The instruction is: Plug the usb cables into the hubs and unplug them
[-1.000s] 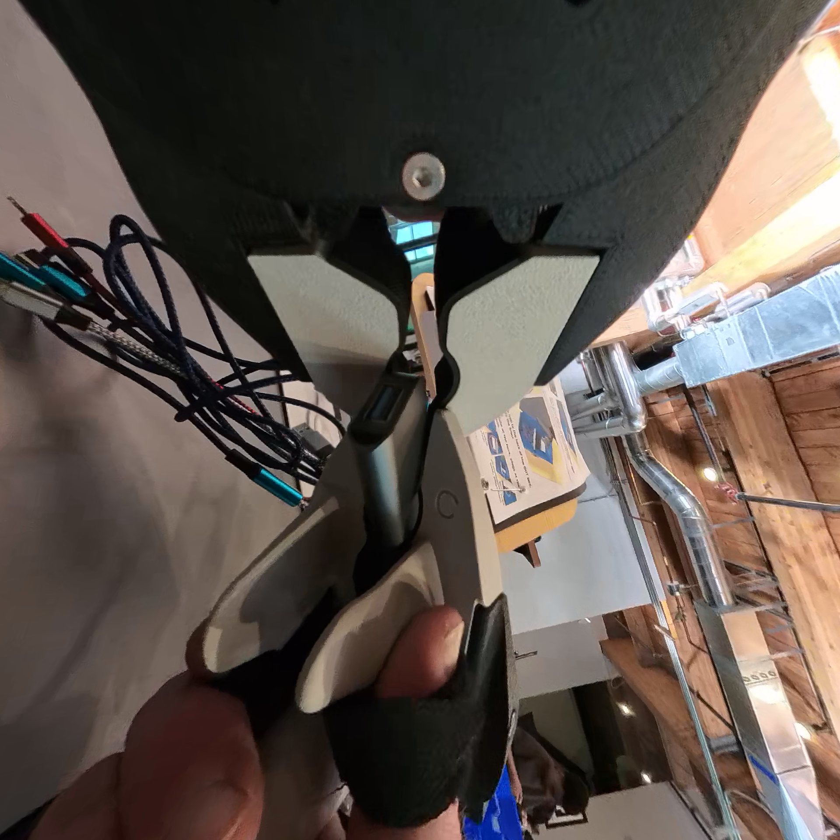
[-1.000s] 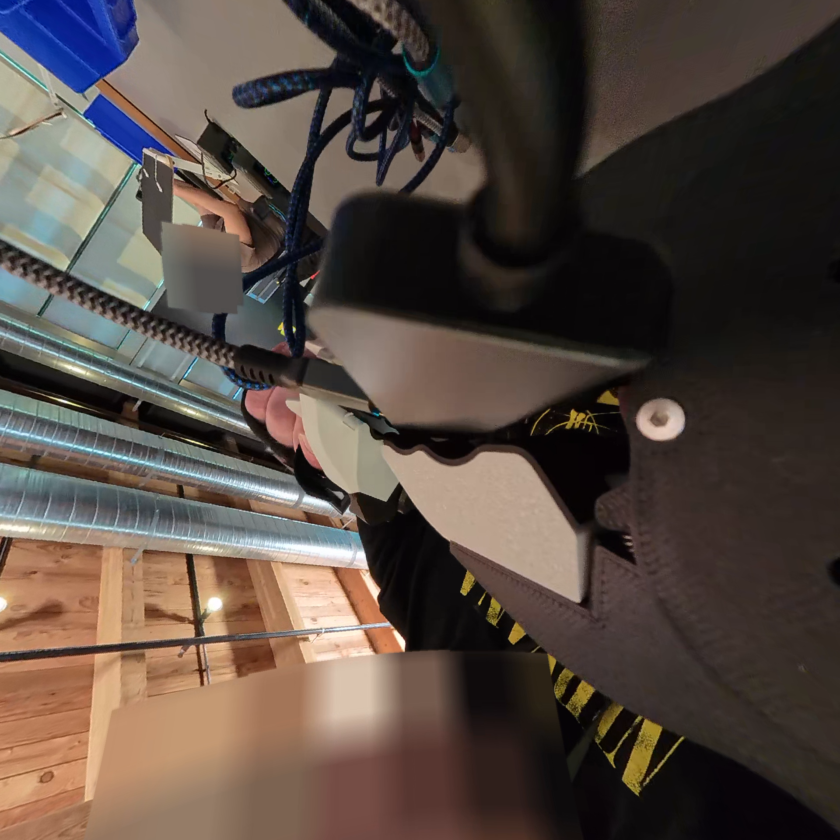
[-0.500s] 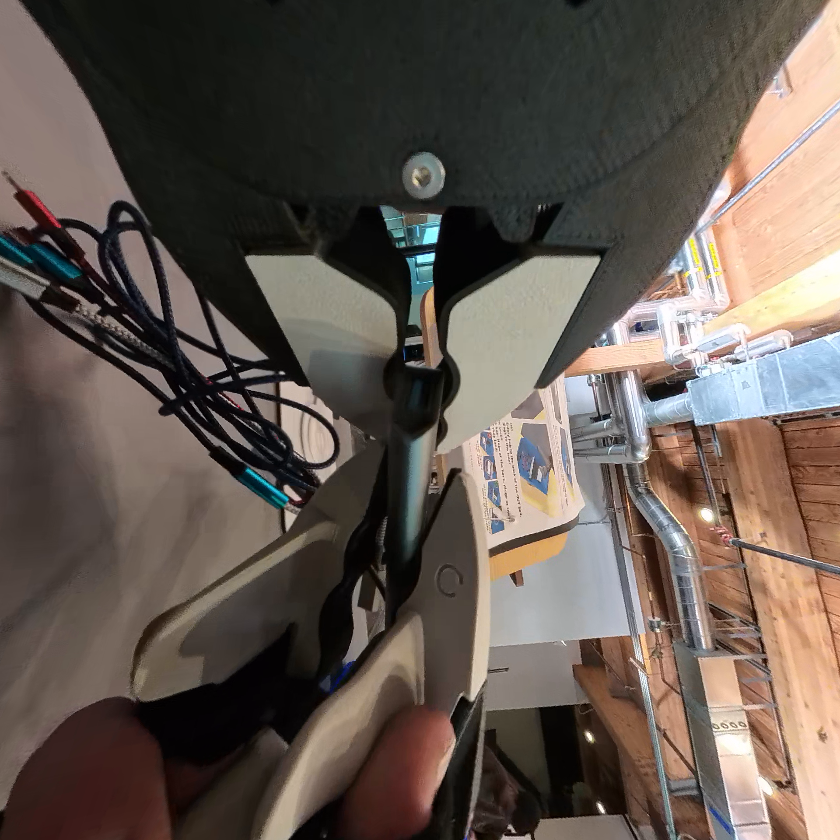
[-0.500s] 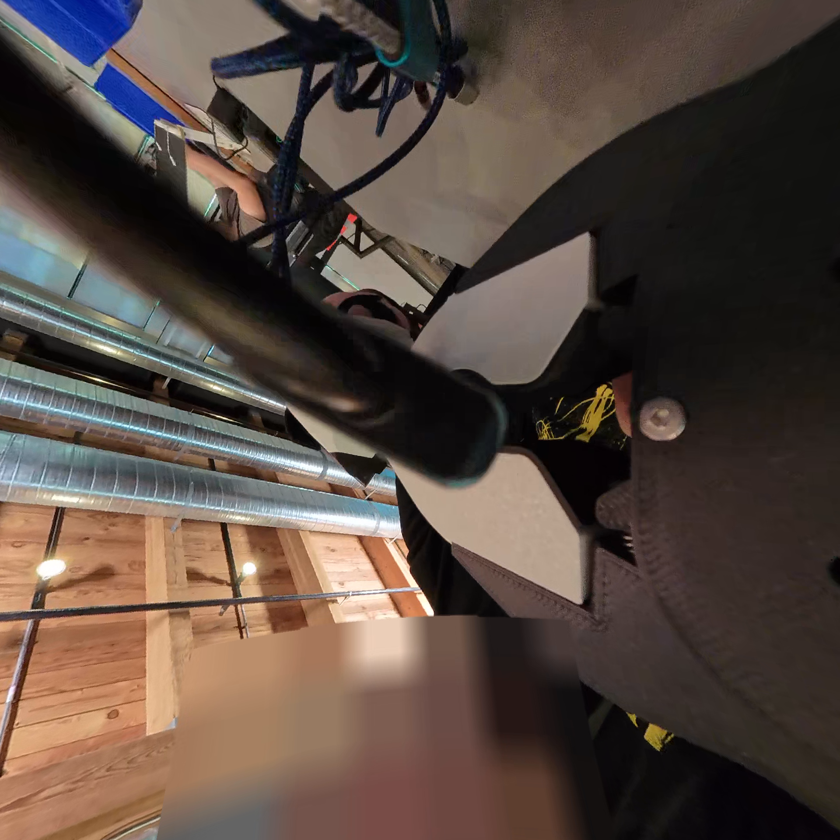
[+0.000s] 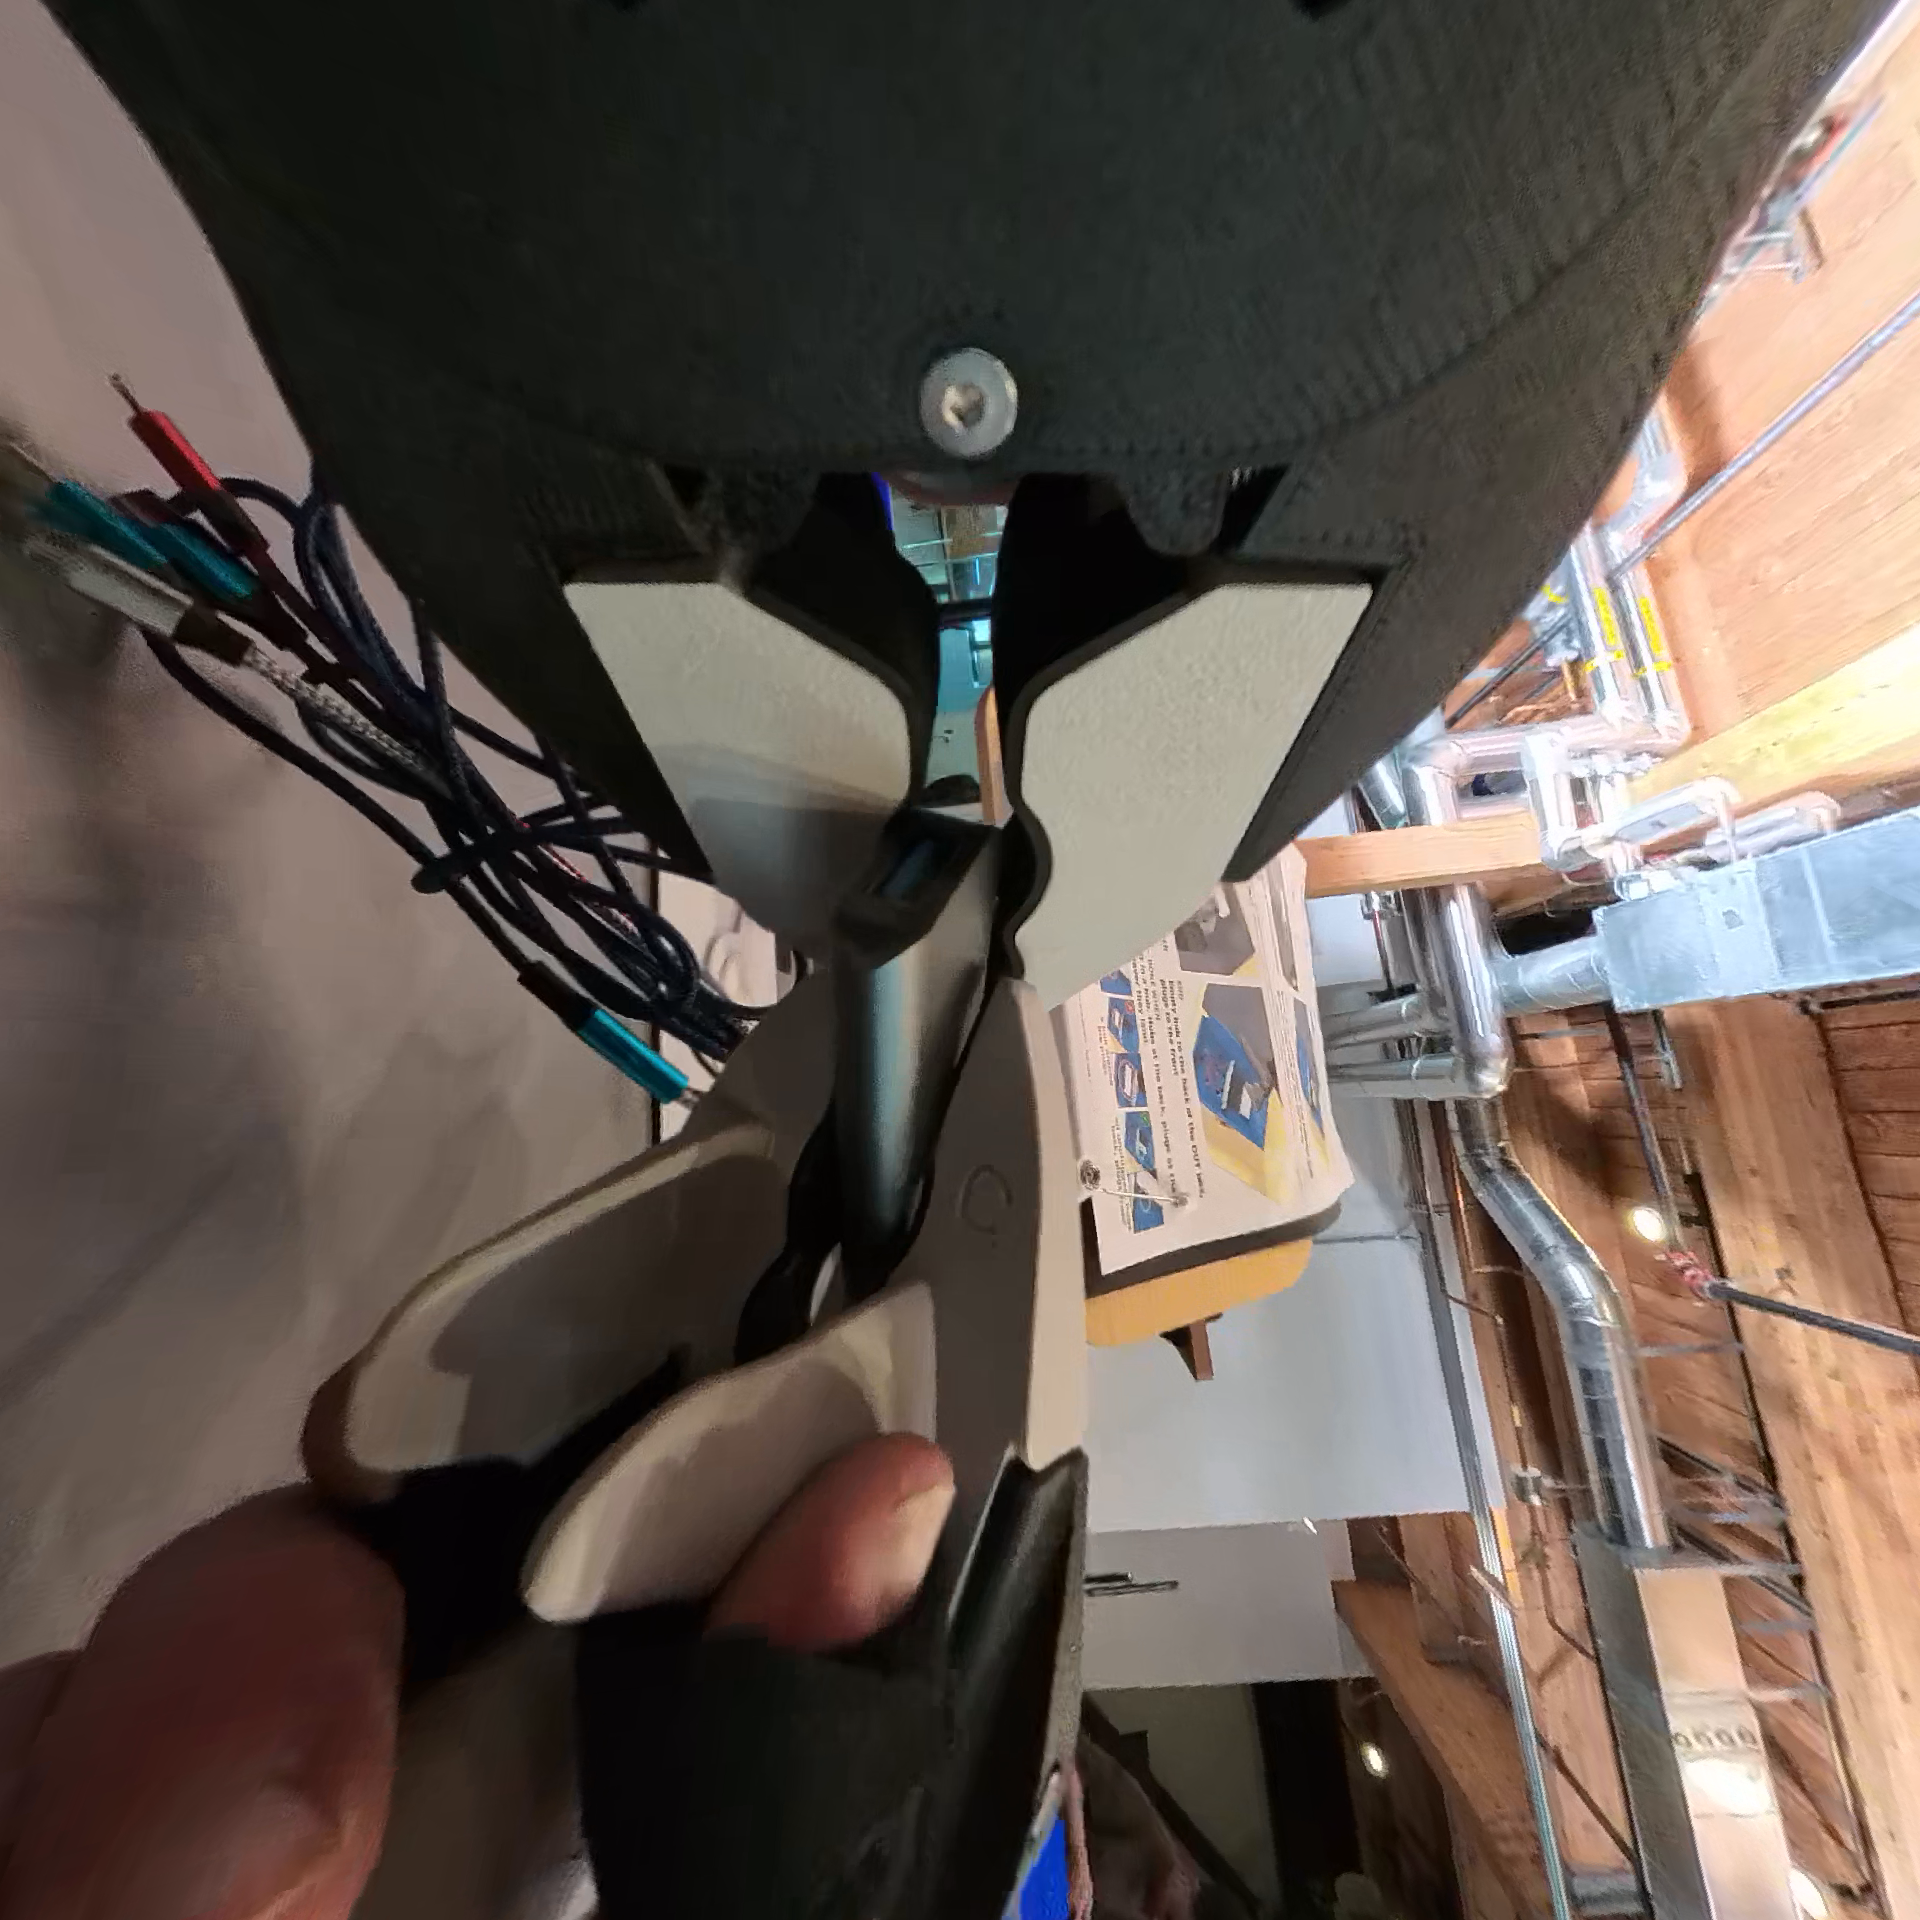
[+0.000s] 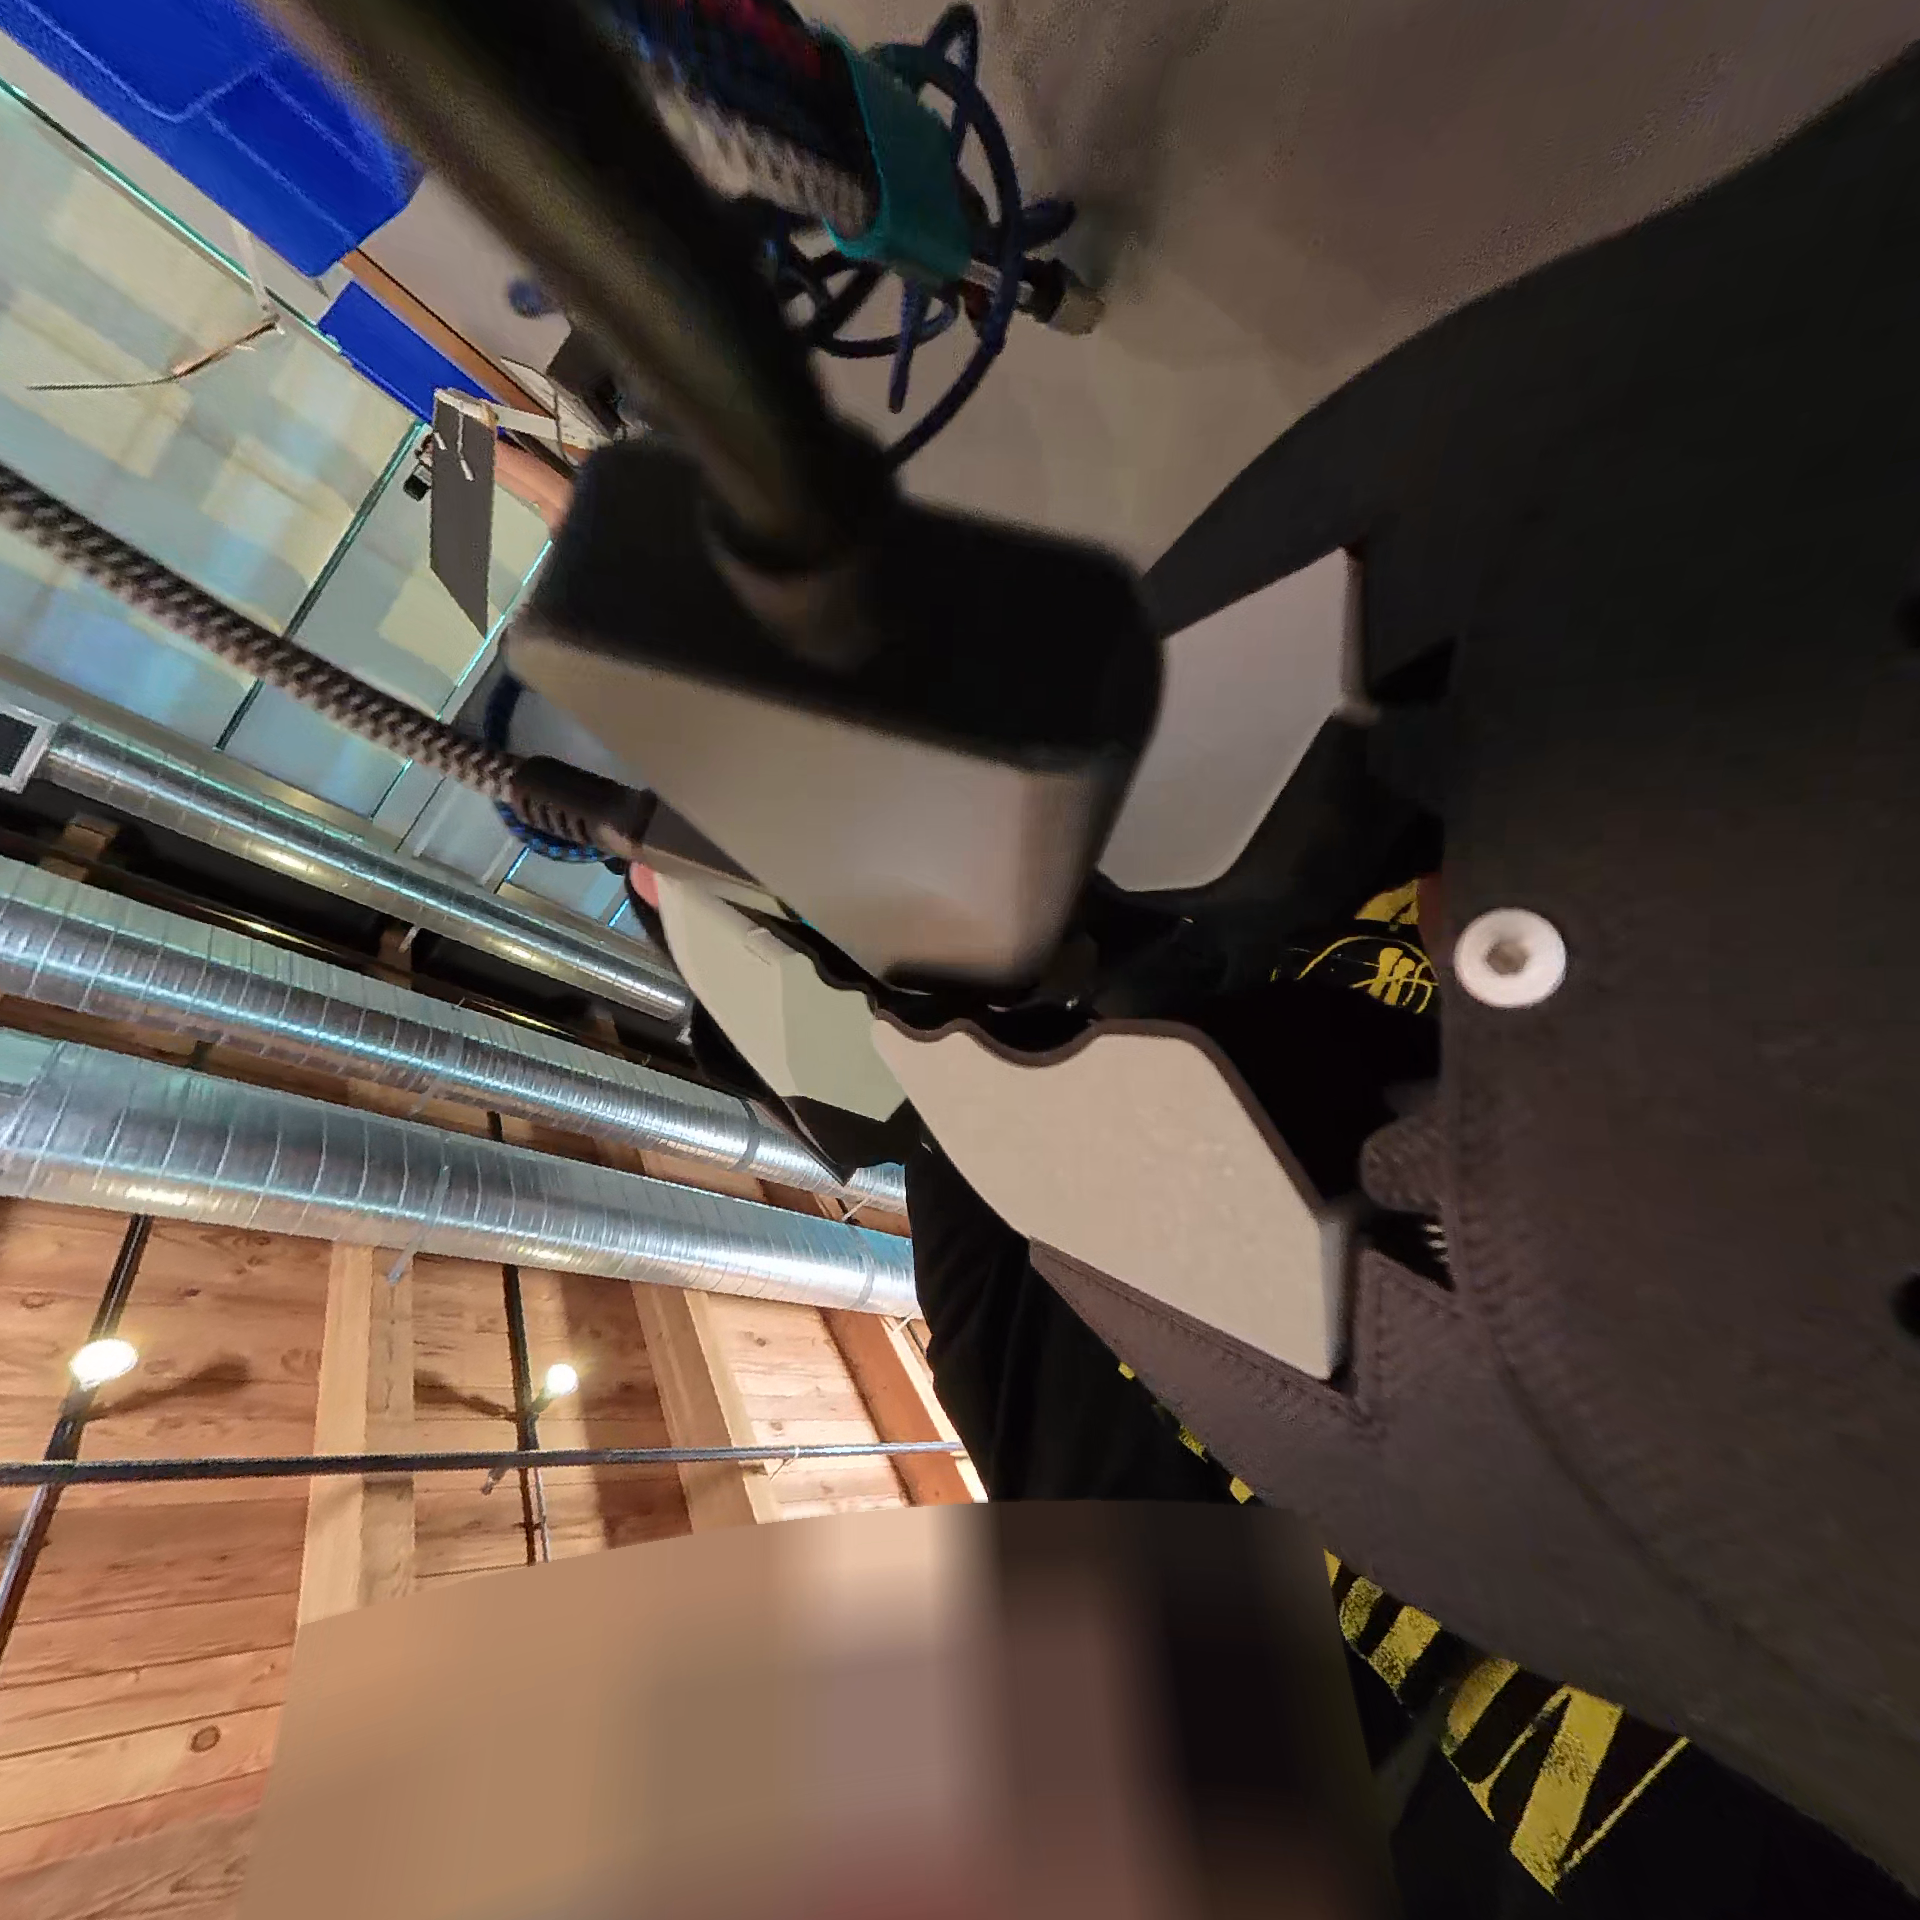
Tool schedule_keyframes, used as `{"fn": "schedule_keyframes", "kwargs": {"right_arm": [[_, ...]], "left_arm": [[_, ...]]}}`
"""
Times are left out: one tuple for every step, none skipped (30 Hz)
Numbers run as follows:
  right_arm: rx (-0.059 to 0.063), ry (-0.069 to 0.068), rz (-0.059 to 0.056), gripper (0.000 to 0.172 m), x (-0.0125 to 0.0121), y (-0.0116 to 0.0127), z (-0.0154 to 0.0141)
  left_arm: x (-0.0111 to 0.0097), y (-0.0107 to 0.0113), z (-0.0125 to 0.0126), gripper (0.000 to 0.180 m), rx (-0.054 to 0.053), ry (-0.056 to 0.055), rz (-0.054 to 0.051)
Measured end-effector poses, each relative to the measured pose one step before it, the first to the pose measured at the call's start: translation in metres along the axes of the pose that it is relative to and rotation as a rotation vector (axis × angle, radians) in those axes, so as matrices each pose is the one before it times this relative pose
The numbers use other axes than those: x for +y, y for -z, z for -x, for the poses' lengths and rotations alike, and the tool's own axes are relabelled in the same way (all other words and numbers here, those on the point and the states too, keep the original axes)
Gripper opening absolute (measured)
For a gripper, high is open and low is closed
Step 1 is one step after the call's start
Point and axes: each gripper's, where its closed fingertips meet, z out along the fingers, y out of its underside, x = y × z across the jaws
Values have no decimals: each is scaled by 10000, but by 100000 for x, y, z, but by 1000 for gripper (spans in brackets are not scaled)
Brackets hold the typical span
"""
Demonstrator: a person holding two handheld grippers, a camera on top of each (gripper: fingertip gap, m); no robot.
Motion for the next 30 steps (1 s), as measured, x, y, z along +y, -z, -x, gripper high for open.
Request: {"fn": "schedule_keyframes", "kwargs": {"right_arm": [[44,22,27,16,28,96,-73],[116,-24,25,17,146,56,-164],[144,43,32,18,84,-13,-176],[52,59,-26,17,-104,-117,-62],[-137,-11,-41,16,-126,-212,164],[-131,34,36,16,-5,-196,215],[13,140,77,15,67,-84,133],[83,106,48,14,32,66,34],[51,23,-14,14,-39,202,-24],[23,66,8,11,-27,225,14],[91,179,124,11,63,140,29],[135,201,149,13,75,55,6],[136,154,133,13,64,0,-15],[206,208,215,11,188,-11,-71],[276,322,313,11,285,-52,-69],[251,348,354,13,298,-58,22],[222,338,311,14,232,-42,43],[276,359,286,17,235,-10,-85],[261,291,215,13,195,-8,-147],[136,221,172,11,184,-33,-22],[128,239,246,13,307,-57,-11],[169,210,265,13,311,-70,-53],[117,156,270,13,314,-77,-12],[73,145,250,13,295,-149,41],[34,112,162,13,182,-144,84],[19,64,78,13,72,-52,59],[14,57,42,13,29,33,59],[11,56,62,13,46,29,86],[43,30,73,13,65,53,18],[24,-10,24,13,35,96,-40]], "left_arm": [[-68,-62,-171,5,-14,-104,-72],[29,-27,-246,5,110,-29,-145],[178,-64,-233,6,286,154,-64],[279,-77,103,8,205,143,-22],[169,86,349,11,156,263,-77],[101,167,196,15,177,186,-77],[96,197,135,19,97,67,-64],[324,243,467,16,-89,207,28],[314,284,591,22,15,465,-60],[269,331,594,24,161,525,-67],[122,375,340,22,350,418,-126],[-3,372,-26,18,557,380,-200],[-33,369,-20,17,535,598,-214],[165,257,-228,16,691,821,-49],[238,190,-693,17,1049,1015,-38],[71,222,-719,19,1119,1284,-197],[127,151,-844,19,1228,1457,-195],[100,102,-1287,21,1579,1496,-177],[-107,72,-927,29,1369,1521,-398],[-298,56,-479,32,1048,1448,-629],[-335,-1,-600,31,1073,1271,-721],[-30,-154,-457,32,898,1041,-481],[-28,-200,-25,32,503,777,-436],[-167,-200,167,30,274,530,-550],[41,-252,132,24,258,402,-388],[133,-278,143,19,173,264,-283],[33,-199,287,11,4,158,-373],[-46,-88,92,7,120,52,-361],[19,-95,19,6,149,127,-244],[-47,-114,62,6,43,100,-249]]}}
